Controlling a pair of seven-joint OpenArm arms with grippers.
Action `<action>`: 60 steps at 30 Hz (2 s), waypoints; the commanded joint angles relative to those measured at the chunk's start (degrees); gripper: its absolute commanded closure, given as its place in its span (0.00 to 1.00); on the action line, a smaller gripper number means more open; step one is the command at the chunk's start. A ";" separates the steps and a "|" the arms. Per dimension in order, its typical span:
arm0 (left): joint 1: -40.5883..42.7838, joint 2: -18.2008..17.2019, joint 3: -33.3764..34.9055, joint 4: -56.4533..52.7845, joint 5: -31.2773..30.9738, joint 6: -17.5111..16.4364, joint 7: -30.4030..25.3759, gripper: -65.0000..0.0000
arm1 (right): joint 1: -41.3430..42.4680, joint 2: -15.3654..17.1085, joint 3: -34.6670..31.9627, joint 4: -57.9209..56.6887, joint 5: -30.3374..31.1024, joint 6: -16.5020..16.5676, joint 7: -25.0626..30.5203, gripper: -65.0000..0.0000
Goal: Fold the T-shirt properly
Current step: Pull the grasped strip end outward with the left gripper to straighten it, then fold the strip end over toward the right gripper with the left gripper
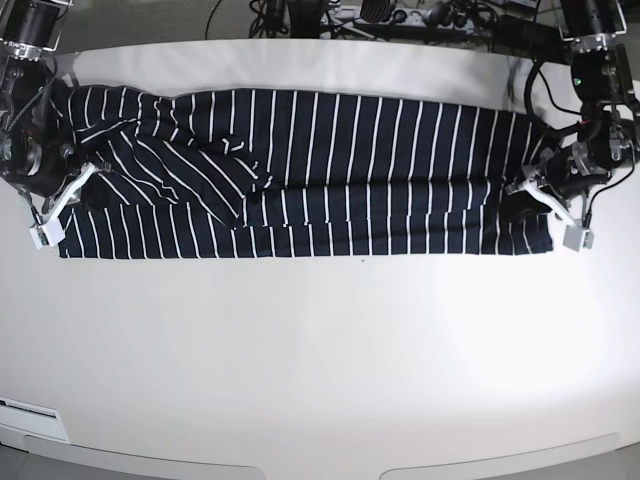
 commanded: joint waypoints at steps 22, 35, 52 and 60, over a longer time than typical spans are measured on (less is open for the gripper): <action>-0.68 -0.87 -0.52 1.20 -29.91 -16.55 12.24 1.00 | -4.42 -3.54 -0.44 0.48 -7.19 -2.03 5.09 1.00; -0.98 6.97 1.64 9.09 -29.91 -18.29 11.58 1.00 | -4.42 -3.54 -0.44 0.48 -7.19 -2.93 4.13 1.00; -1.36 20.09 14.34 8.94 -17.11 -26.39 -0.07 1.00 | -4.55 -3.54 -0.44 0.48 -7.15 -2.89 3.08 1.00; -2.56 25.64 14.78 8.94 -9.81 -26.39 -3.04 1.00 | -4.57 -3.52 -0.44 0.48 -6.97 -2.89 2.99 1.00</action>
